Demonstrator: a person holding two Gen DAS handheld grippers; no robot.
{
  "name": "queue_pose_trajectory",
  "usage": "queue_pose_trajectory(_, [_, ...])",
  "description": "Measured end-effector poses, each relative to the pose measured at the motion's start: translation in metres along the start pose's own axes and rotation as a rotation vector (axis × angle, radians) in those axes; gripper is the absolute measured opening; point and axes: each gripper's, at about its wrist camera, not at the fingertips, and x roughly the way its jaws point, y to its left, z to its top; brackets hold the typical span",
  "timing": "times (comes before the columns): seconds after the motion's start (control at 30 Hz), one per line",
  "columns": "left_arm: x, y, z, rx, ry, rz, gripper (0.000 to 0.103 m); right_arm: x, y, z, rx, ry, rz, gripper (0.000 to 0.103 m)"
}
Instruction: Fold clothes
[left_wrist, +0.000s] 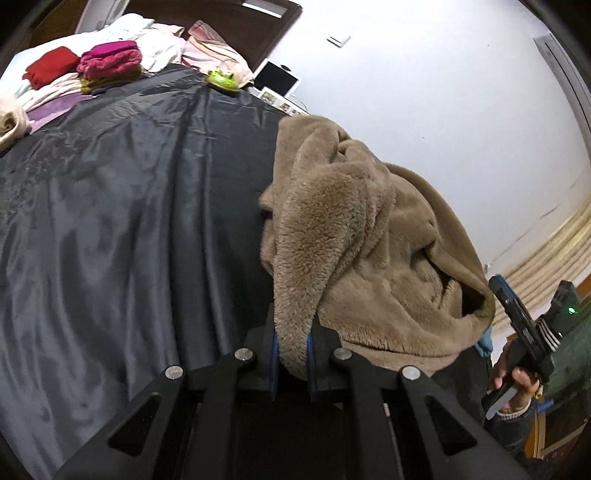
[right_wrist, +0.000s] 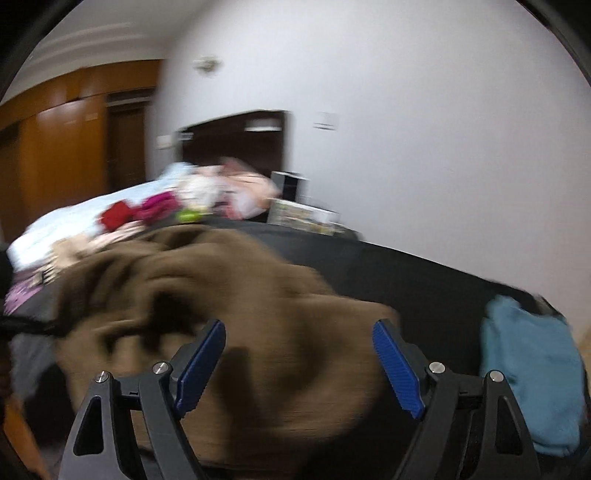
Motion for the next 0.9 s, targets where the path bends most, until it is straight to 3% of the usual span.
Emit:
queue_pose_trajectory(0.17, [-0.002,-0.004,0.002,0.014,-0.016,0.021,0.013,0.026,-0.051,0.005,0.104,0.058,-0.108,0.084])
queue_pose_trajectory(0.33, [-0.011,-0.001,0.004,-0.002,-0.044,0.047,0.013,0.063,-0.073,0.006,0.098,0.117,-0.143,0.084])
queue_pose_trajectory(0.47, [-0.019,0.004,0.010,-0.032,-0.076,0.085,0.013,0.089,-0.086,0.002,0.078,0.202,-0.074,0.084])
queue_pose_trajectory(0.57, [-0.024,0.000,0.009,-0.023,-0.094,0.127,0.014,0.093,-0.084,-0.008,0.045,0.267,0.071,0.084])
queue_pose_trajectory(0.63, [-0.027,-0.008,0.006,0.012,-0.101,0.170,0.022,0.086,-0.076,-0.017,-0.005,0.279,0.141,0.084])
queue_pose_trajectory(0.7, [-0.029,-0.017,0.002,0.040,-0.109,0.200,0.053,0.076,-0.068,-0.025,-0.068,0.273,0.159,0.084])
queue_pose_trajectory(0.77, [-0.032,-0.026,-0.003,0.059,-0.120,0.182,0.068,0.065,-0.064,-0.031,-0.108,0.269,0.202,0.084])
queue_pose_trajectory(0.9, [-0.038,-0.059,-0.016,0.151,-0.128,0.125,0.077,0.043,-0.062,-0.041,-0.145,0.258,0.293,0.084])
